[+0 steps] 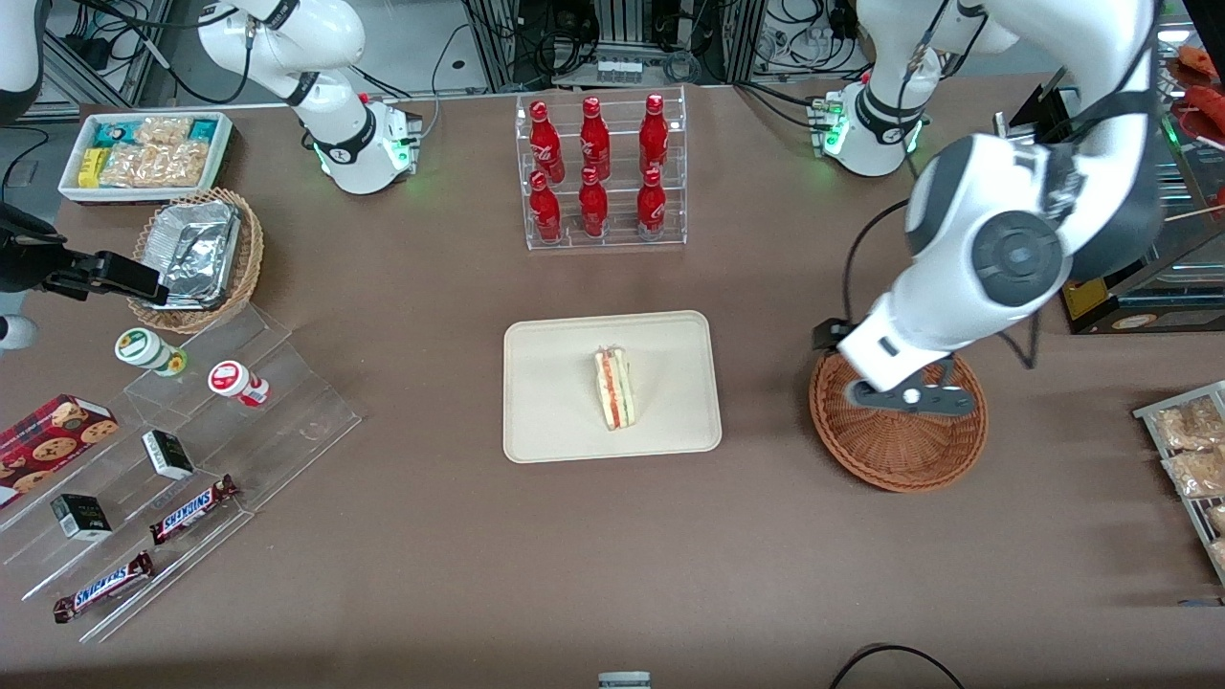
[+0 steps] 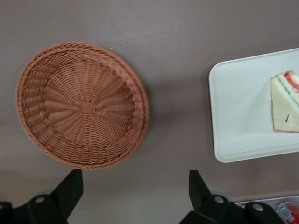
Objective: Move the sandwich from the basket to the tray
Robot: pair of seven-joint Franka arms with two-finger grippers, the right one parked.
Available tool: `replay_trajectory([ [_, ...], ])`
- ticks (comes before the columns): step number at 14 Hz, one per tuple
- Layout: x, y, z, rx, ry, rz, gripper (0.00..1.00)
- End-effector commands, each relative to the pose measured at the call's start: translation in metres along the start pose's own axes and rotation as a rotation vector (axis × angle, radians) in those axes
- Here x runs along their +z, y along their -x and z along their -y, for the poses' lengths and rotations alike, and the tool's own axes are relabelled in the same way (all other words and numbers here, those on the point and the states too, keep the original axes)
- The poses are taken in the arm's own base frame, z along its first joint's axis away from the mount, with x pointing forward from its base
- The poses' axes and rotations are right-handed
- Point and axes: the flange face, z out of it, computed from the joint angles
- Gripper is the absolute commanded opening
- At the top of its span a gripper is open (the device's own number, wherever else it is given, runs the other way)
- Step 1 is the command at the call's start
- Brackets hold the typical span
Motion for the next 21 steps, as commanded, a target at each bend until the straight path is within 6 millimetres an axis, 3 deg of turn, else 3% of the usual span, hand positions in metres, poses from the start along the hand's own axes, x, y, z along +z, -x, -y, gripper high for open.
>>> replay_trajectory([
  [1,-0.014,0.035,0.03,0.027,0.004,-0.018,1.0],
  [3,-0.027,0.055,0.07,0.024,0.017,-0.029,1.0],
  [6,-0.045,0.08,0.107,0.016,0.025,0.007,1.0],
  [12,-0.1,0.108,0.141,-0.042,0.021,0.038,1.0],
  [14,-0.113,0.11,0.149,-0.055,0.024,0.028,1.0],
  [18,-0.114,0.106,0.156,-0.068,0.028,0.011,1.0],
  [20,-0.104,0.089,0.157,-0.067,0.031,-0.011,1.0],
  [21,-0.108,0.082,0.158,-0.065,0.031,-0.017,1.0],
])
